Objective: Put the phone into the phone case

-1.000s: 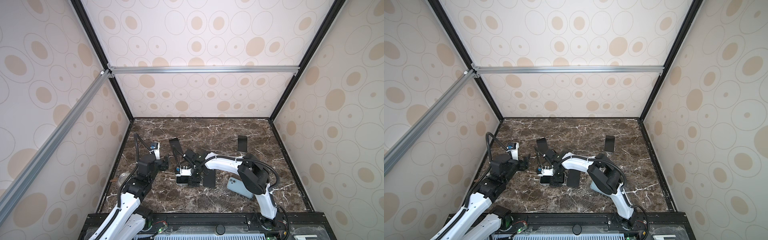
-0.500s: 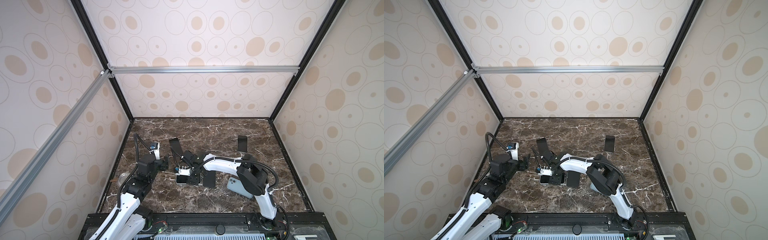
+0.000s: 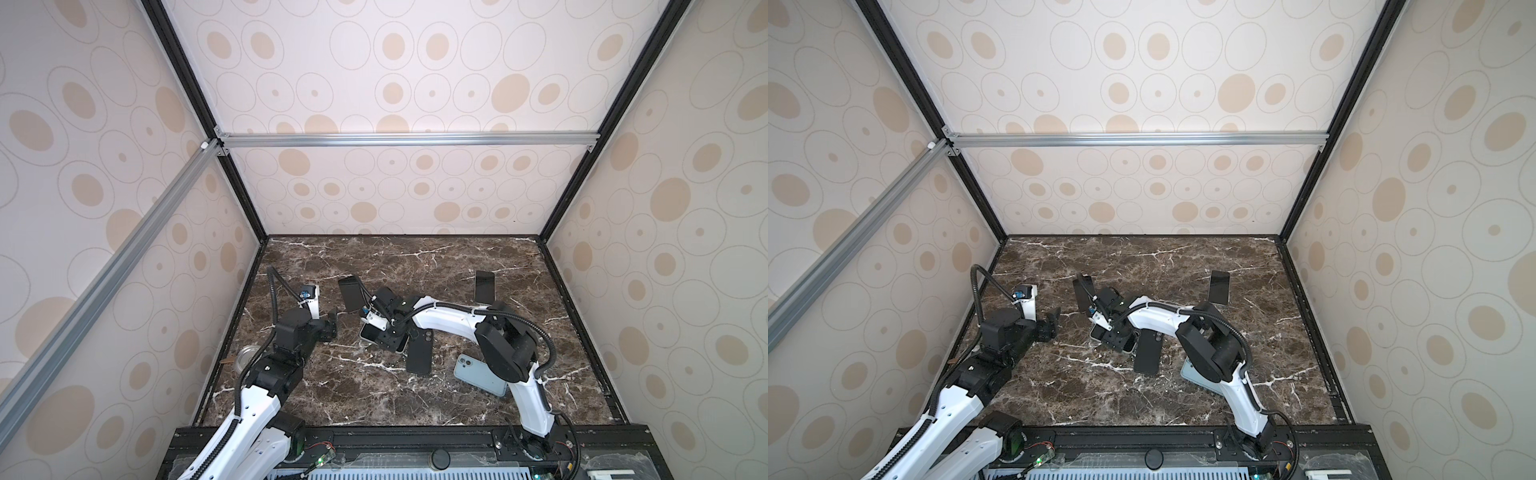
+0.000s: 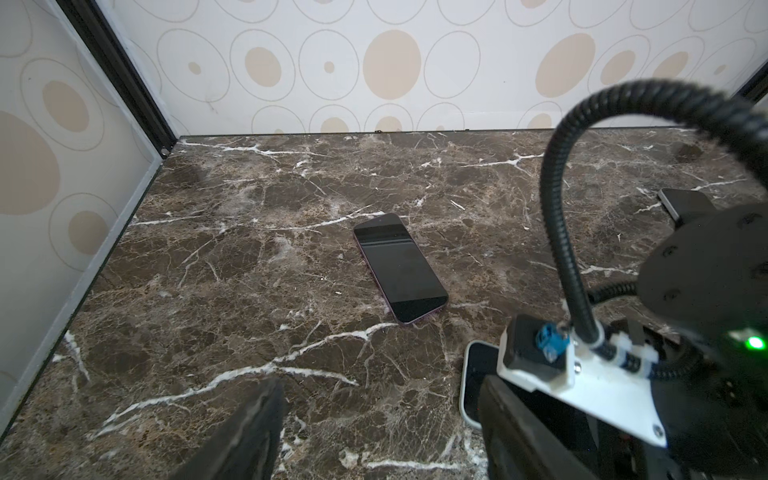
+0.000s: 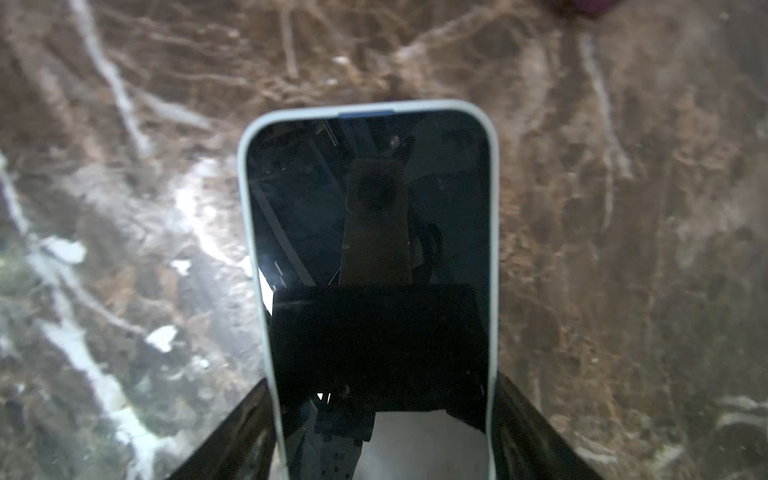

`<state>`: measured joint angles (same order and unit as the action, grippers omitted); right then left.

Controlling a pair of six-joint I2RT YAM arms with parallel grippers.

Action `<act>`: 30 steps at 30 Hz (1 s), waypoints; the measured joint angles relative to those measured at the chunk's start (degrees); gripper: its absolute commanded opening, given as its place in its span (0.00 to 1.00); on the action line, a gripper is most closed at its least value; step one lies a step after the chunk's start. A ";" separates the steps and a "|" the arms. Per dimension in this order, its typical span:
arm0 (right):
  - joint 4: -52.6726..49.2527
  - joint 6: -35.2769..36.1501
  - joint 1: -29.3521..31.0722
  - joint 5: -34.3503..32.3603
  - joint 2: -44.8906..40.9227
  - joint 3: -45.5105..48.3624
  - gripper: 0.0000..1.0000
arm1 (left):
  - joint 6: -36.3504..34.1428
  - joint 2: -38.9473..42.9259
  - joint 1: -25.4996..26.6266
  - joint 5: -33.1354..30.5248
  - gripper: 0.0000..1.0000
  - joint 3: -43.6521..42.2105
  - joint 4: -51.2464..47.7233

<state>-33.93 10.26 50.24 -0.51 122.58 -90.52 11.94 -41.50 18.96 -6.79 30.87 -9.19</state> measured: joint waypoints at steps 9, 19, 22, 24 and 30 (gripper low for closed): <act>-0.92 -9.73 -4.92 -0.66 2.49 -3.82 0.64 | 0.02 0.11 0.00 -0.02 0.74 0.00 -0.04; -5.84 -17.73 -12.83 -4.57 10.99 -18.08 0.64 | 0.57 1.07 0.00 0.46 0.74 0.00 -0.28; -8.09 -19.06 -14.75 -5.99 13.94 -23.30 0.64 | 0.79 0.66 0.00 0.92 0.74 0.00 -0.31; -9.94 -19.76 -15.87 -6.80 16.26 -27.56 0.64 | 0.87 0.48 0.00 1.09 0.74 0.00 -0.33; -14.51 -21.59 -17.73 -7.67 22.84 -39.39 0.66 | 0.92 0.46 -0.04 1.49 0.74 0.00 -0.33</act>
<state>-48.45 -11.33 32.51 -8.19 145.43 -129.91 12.86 -41.04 18.92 -5.30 30.87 -9.52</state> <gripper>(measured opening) 0.739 0.738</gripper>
